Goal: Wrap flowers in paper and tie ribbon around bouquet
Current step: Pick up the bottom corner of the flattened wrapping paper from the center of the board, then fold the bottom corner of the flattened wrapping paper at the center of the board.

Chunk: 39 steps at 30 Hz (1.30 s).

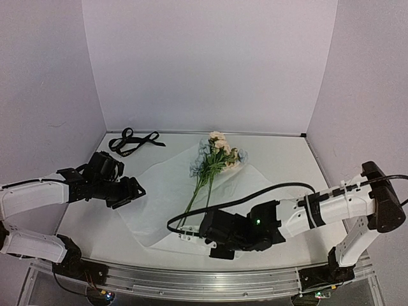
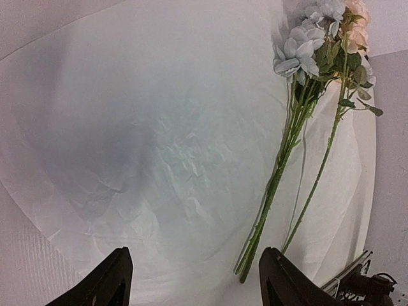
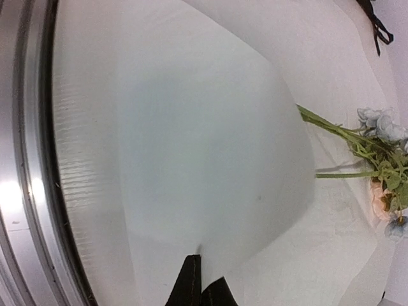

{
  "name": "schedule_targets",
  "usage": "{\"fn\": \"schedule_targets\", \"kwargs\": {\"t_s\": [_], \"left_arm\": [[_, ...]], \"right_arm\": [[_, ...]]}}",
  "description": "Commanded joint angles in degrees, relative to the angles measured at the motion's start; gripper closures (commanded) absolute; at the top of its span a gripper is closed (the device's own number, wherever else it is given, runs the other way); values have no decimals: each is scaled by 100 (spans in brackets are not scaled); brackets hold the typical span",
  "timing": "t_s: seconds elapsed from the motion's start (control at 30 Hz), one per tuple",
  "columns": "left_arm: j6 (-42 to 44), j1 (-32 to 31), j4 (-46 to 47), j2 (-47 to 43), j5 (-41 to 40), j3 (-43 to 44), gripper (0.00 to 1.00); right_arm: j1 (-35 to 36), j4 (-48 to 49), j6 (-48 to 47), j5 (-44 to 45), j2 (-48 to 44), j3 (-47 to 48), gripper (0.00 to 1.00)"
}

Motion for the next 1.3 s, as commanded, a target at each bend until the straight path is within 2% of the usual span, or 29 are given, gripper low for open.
{"fn": "schedule_targets", "kwargs": {"t_s": [0.0,0.3,0.6,0.8,1.13,1.27], "left_arm": [[276,-8,-7,83,33,402,29],[470,-6,232,543,329,550,31],[679,-12,432,909,606,741,32],[844,-99,623,1088,986,815,36],[850,-1102,906,1763,1053,1050,45],[721,-1309,1124,2115,1153,1049,50]], "right_arm": [[-653,-561,324,-435,309,772,100],[-1750,-889,195,-703,1466,2220,100],[-2247,-1082,36,-551,2167,2981,100],[-2325,-1093,22,-299,2303,3028,100],[-2339,-1092,265,176,2245,2846,100],[-2338,-1092,345,414,2175,2716,100]]}}
